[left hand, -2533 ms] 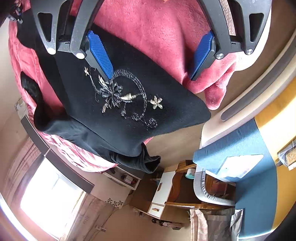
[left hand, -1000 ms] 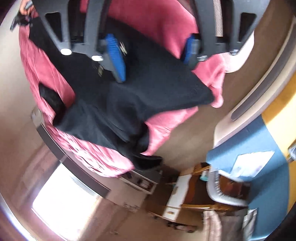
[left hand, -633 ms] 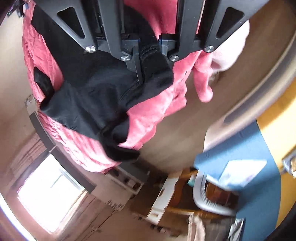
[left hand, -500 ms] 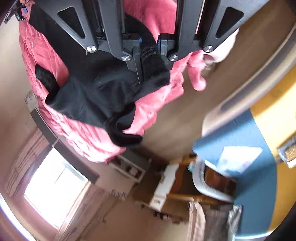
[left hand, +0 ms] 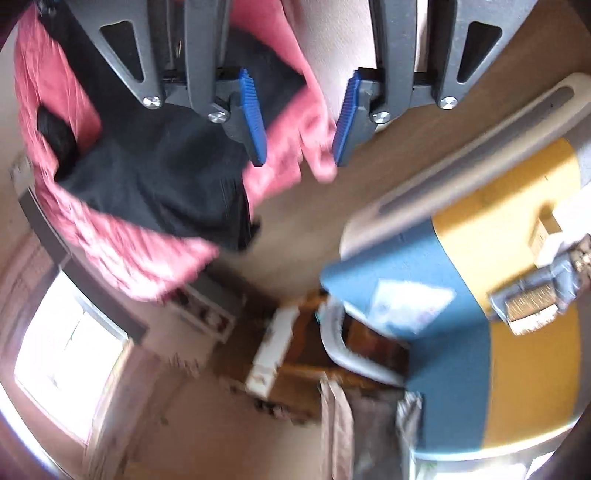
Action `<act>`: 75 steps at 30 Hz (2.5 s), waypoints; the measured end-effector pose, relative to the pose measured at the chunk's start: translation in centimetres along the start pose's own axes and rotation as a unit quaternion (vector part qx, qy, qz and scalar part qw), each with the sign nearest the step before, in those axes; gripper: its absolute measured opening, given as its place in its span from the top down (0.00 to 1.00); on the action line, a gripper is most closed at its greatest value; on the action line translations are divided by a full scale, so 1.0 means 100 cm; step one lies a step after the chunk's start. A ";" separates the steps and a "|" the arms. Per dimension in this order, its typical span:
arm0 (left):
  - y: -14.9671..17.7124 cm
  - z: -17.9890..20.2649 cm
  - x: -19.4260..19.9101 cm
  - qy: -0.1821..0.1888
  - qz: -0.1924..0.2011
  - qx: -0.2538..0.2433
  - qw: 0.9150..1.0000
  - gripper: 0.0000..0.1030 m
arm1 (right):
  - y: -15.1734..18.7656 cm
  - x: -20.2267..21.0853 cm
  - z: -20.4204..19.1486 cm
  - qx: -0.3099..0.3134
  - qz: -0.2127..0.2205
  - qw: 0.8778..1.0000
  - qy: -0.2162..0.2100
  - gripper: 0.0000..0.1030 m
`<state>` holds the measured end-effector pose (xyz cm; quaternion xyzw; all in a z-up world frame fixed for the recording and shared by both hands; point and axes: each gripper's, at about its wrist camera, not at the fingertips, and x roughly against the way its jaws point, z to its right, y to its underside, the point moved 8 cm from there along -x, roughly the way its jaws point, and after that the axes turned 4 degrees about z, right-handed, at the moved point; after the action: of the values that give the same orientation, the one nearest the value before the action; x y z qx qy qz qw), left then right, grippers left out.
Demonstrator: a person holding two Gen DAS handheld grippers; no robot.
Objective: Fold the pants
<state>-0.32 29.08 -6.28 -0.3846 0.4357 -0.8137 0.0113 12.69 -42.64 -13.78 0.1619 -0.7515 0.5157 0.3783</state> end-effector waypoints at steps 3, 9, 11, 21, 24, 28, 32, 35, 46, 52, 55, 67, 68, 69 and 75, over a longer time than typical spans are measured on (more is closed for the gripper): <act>-0.024 0.010 -0.012 0.009 0.014 -0.003 1.000 0.43 | -0.007 -0.002 -0.012 -0.003 -0.001 1.000 -0.014 0.35; -0.041 0.062 -0.082 0.053 -0.077 -0.041 0.995 0.41 | -0.041 -0.010 -0.059 0.053 0.002 0.998 -0.044 0.35; -0.049 0.081 -0.109 0.055 -0.094 -0.055 0.993 0.39 | -0.061 -0.018 -0.074 0.058 0.002 0.996 -0.063 0.32; -0.065 0.130 -0.222 0.047 -0.181 -0.089 0.978 0.38 | -0.165 -0.087 -0.144 0.099 -0.016 0.992 -0.074 0.30; -0.064 0.128 -0.247 0.048 -0.209 -0.075 0.974 0.38 | -0.193 -0.111 -0.154 0.093 -0.021 0.993 -0.070 0.30; -0.059 0.121 -0.272 0.066 -0.247 -0.038 0.966 0.34 | -0.226 -0.142 -0.164 0.072 -0.023 0.995 -0.064 0.30; -0.041 0.120 -0.293 0.076 -0.289 -0.047 0.953 0.33 | -0.249 -0.172 -0.173 0.047 -0.029 0.996 -0.063 0.30; -0.025 0.122 -0.299 0.102 -0.323 -0.041 0.940 0.32 | -0.251 -0.198 -0.180 0.034 -0.055 0.996 -0.068 0.30; -0.037 0.144 -0.273 0.148 -0.283 -0.069 0.945 0.91 | -0.219 -0.191 -0.191 0.051 -0.065 0.991 -0.108 0.86; -0.075 0.167 -0.235 0.169 -0.203 -0.110 0.958 0.96 | -0.245 -0.126 -0.144 0.069 0.009 0.996 -0.057 0.87; -0.092 0.180 -0.221 0.188 -0.182 -0.109 0.959 0.96 | -0.260 -0.101 -0.099 0.050 0.030 0.998 -0.027 0.87; -0.060 0.254 -0.233 0.182 -0.197 -0.184 0.946 0.97 | -0.223 -0.119 0.050 -0.047 -0.049 0.997 0.027 0.78; -0.059 0.254 -0.237 0.178 -0.198 -0.179 0.947 0.97 | -0.220 -0.124 0.052 -0.052 -0.053 0.997 0.024 0.73; -0.058 0.253 -0.242 0.174 -0.201 -0.165 0.950 0.97 | -0.219 -0.124 0.053 -0.063 -0.050 0.997 0.017 0.66; -0.057 0.251 -0.242 0.171 -0.200 -0.155 0.952 0.96 | -0.248 -0.107 0.055 -0.095 0.007 0.995 -0.017 0.34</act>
<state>34.49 23.62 -9.00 -0.3154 0.4661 -0.7756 -0.2858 33.30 -59.46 -6.49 0.1284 -0.8044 0.4418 0.3758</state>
